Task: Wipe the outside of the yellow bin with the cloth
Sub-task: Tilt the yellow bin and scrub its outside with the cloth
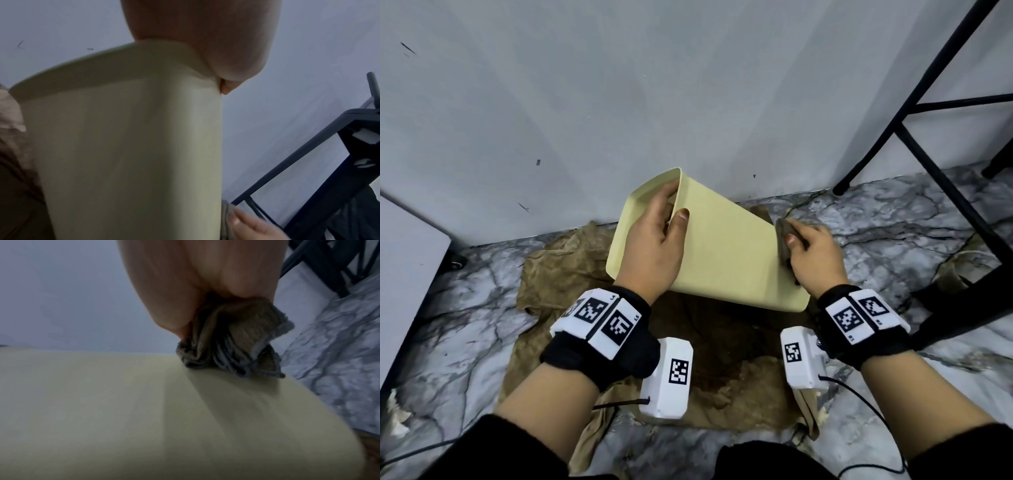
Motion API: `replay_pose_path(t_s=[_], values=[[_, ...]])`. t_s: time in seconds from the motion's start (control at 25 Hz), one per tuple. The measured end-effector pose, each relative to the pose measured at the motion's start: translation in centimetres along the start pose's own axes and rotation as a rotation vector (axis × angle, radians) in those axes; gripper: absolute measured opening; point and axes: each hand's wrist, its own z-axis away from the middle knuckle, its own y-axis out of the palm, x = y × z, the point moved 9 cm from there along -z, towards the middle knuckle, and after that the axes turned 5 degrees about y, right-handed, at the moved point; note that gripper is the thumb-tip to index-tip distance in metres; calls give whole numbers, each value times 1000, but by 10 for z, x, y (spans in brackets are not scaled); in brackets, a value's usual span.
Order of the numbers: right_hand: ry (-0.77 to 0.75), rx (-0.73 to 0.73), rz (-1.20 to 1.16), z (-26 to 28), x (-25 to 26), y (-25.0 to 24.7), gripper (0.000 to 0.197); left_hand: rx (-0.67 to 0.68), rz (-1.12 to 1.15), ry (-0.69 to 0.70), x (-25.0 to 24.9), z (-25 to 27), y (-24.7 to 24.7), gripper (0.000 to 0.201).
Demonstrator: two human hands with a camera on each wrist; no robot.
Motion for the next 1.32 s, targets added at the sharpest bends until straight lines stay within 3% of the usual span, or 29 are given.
replay_pose_path(t_s=[0.16,0.28,0.4,0.6,0.76,0.96,1.2,1.32], values=[[55,20,0,-1,-22,-4,36,51,68,-58,-5,-10,6,30],[12,-3,15,5,-19,-3,36,-49,63,-158,0,-15,-1,25],[0,-41,-20,15,-19,-1,36,-163,-42,-195,7,-10,-10,38],[-27,-103,-100,29,-13,3,35,-224,-48,-154,6,-9,-12,35],[-168,-110,-159,35,32,2,35,-232,-77,-46,-3,0,-7,33],[-357,-1,-173,58,90,23,36,-189,-198,42,4,18,-1,40],[-348,65,-160,68,96,33,35,-105,-311,-104,13,7,-7,41],[-350,99,-134,69,93,35,35,-35,-380,-107,6,7,-3,40]])
